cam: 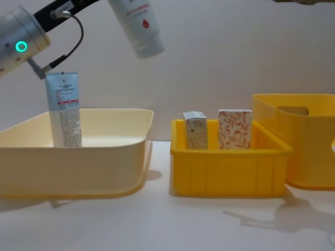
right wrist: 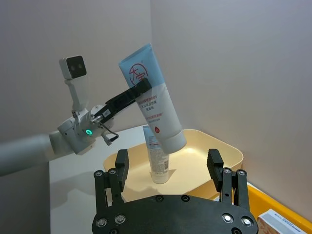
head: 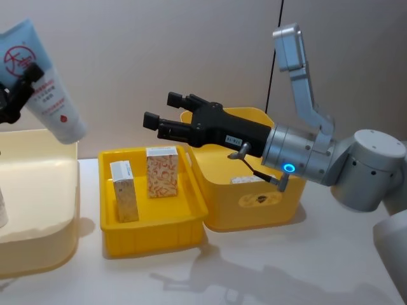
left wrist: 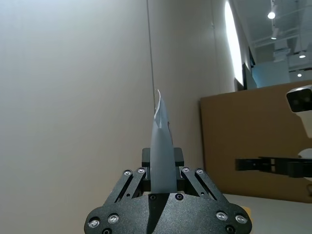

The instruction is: Bimanual collaborative sorting of washing and personal care products

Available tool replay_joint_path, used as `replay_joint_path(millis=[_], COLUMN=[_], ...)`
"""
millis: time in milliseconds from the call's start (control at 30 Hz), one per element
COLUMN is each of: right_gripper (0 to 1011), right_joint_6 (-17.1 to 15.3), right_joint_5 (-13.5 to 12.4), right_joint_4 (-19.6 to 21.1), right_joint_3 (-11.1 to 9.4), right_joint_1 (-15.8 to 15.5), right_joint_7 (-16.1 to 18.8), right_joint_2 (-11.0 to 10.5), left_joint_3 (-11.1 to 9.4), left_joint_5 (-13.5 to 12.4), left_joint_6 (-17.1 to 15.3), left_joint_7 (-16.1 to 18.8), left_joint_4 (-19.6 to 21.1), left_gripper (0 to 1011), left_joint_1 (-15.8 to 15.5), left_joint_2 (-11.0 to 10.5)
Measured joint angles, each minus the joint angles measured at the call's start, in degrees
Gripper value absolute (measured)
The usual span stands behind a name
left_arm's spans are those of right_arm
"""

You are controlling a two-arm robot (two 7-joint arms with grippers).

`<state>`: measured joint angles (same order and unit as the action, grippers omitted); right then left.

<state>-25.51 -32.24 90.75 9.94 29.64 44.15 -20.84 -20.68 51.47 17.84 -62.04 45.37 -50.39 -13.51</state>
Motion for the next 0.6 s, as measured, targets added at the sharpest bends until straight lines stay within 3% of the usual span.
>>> replay_joint_path(millis=[333,600], right_gripper=[1001,1001], right_joint_6=[0.72,2.71], right_joint_5=[0.17,1.96], right_joint_4=[-0.90,-3.75], right_joint_3=[1.03,4.34], right_joint_1=[0.96,4.16], right_joint_7=[0.88,4.13], right_joint_2=[-0.25,-0.71], left_joint_3=[-1.40,-2.67], left_joint_5=[-0.44,-0.67], left_joint_6=[-2.38,-4.40], left_joint_7=[-0.53,-1.00], left_joint_4=[2.52,3.57], left_gripper=[241,241], left_joint_1=[0.13,-0.25], left_joint_2=[-0.11,-0.21])
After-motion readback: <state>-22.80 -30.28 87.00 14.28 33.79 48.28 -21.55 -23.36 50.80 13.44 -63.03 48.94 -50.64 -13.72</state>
